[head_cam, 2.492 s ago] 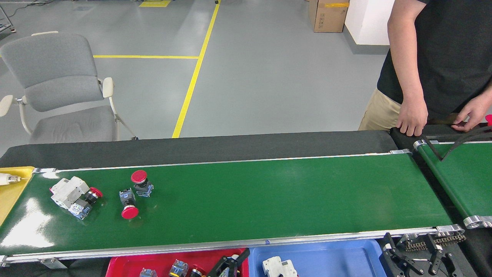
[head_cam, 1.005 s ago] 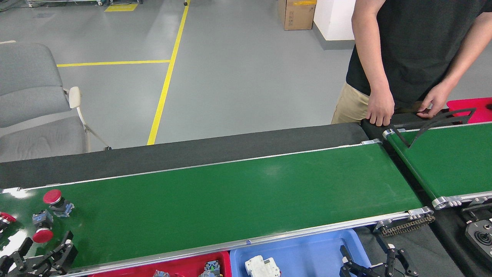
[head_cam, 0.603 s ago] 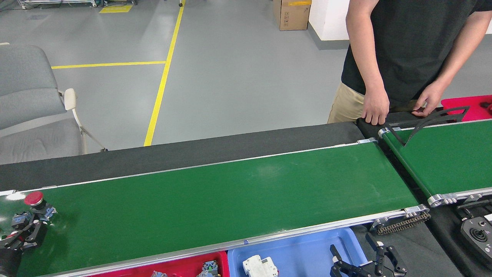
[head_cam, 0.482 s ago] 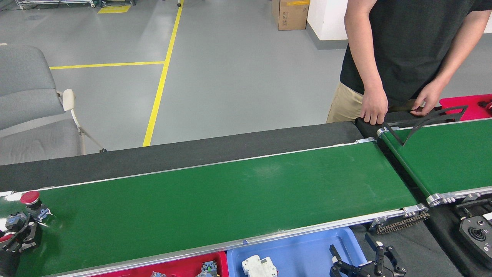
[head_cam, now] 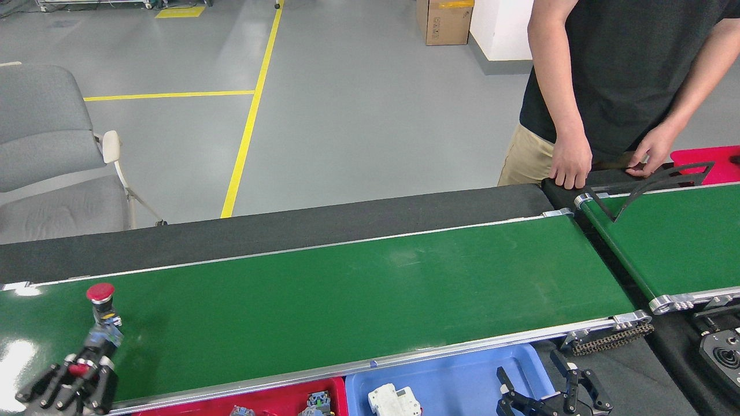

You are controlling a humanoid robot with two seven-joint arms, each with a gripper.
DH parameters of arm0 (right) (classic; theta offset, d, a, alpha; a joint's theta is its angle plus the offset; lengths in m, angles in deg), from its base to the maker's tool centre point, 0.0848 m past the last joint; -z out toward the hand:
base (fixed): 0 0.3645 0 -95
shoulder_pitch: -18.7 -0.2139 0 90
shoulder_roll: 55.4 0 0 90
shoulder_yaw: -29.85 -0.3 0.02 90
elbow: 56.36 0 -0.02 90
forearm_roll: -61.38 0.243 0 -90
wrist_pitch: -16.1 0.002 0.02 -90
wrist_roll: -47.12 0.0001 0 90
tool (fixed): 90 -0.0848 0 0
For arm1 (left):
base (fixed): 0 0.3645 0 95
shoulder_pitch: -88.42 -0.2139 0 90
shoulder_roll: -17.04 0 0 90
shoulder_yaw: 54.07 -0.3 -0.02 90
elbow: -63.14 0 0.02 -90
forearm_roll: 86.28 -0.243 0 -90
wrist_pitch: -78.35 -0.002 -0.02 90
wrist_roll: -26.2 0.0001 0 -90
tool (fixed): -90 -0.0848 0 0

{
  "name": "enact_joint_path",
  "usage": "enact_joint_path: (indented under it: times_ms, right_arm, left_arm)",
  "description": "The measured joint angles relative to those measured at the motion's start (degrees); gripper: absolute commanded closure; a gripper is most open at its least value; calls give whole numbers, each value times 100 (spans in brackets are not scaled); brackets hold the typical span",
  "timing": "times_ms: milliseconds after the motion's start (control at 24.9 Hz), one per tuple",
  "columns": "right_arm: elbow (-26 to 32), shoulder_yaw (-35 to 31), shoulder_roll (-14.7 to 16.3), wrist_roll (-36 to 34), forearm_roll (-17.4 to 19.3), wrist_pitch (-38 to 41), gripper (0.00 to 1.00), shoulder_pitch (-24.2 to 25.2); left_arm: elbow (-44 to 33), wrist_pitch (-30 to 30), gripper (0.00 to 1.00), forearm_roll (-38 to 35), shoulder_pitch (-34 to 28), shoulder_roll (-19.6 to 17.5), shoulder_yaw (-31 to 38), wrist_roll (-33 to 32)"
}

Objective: Pick switch part from conveyor to tray

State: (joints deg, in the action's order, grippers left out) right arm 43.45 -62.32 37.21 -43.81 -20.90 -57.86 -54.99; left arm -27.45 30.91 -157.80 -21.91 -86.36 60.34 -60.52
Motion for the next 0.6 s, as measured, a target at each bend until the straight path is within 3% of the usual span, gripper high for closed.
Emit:
enact_joint_path:
  times_ms: [40,80,121,281,442,603]
  right_arm:
    - [1,-4,-1,-1,10,-6,2,0]
    - [1,-5,-3,-1,14,-10,2,0]
    - [2,-5,-3,-1,16,-12,2,0]
    - [6,-9,-3,-2,17,-15,2,16]
    - [7,-22,-3,-2,24,-21,2,21]
    - [18,-22,-3,-3,25,-39,2,31]
  left_arm:
    - [-306,67,27,0,-279,179,13,8]
    - [-539,124,6,0,-485,346,21,13]
    - [-791,154,0,-1,-703,566,22,14]
    - [-1050,212,0,-1,-1180,1192,-21,17]
    - [-1066,218,0,-3,-1263,1338,64,9]
    - [-1068,250,0,-43,-1172,1630,812,8]
